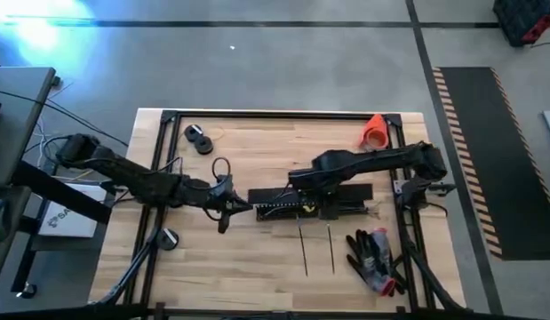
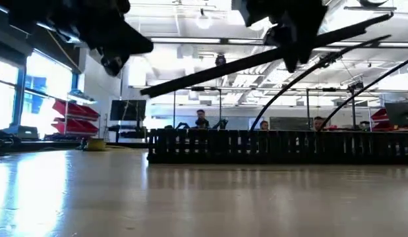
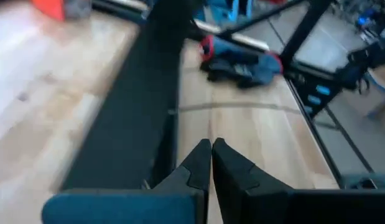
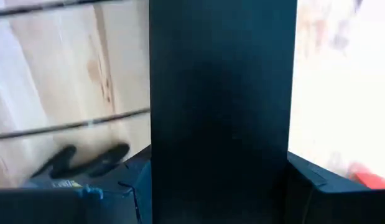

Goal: Ziptie cables
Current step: Close the black cable duct

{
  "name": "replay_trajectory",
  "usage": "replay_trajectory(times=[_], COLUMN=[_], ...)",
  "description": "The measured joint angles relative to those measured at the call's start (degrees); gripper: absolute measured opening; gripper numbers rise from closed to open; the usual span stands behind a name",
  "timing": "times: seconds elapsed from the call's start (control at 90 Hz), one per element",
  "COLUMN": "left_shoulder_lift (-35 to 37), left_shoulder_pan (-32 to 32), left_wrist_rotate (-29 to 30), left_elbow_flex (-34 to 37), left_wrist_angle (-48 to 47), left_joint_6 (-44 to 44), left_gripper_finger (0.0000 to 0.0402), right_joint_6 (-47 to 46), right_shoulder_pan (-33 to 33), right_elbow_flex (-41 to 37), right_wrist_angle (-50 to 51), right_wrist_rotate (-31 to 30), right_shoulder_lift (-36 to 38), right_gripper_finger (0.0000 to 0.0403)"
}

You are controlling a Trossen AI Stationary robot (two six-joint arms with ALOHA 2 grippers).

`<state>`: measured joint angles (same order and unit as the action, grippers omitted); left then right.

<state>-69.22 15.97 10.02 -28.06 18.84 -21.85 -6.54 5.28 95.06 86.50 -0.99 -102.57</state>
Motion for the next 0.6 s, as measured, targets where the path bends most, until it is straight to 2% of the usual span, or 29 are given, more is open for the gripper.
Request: replay_trajectory(times=[0.156,0.356,0.489,0.6], left_shoulder_lift=[-7.8,-19.8,-26.2,-29.6], left_shoulder_pan=[1.4,0.1,-1.9,-2.6], left_wrist_rotate=[0.0,1.6,1.1,-0.4], left_elbow_flex=[0.0,-0.3,-2.6,-4.6], left_wrist_angle=[1.2,8.1,8.3,7.6], left_joint_6=[1.6,3.0,3.1,4.8], left_gripper_finger=[0.0013,0.0074,0.0107,0.011], right_joint_6=[-4.2,-13.4,-17.5,-19.1], right_shoulder_pan=[-0.8,-1.0,0.0,1.5], right_elbow_flex=[-11.0,-22.4,-25.8,-26.7], right_wrist_angle=[-1.8,-11.7,-15.5,-17.5], right_wrist_rotate=[0.2,1.2,1.4,1.4], right_shoulder_lift=[9.6,21.9,25.8,26.1], right_gripper_finger=[0.0199,0.0199,0.0199,0.0199])
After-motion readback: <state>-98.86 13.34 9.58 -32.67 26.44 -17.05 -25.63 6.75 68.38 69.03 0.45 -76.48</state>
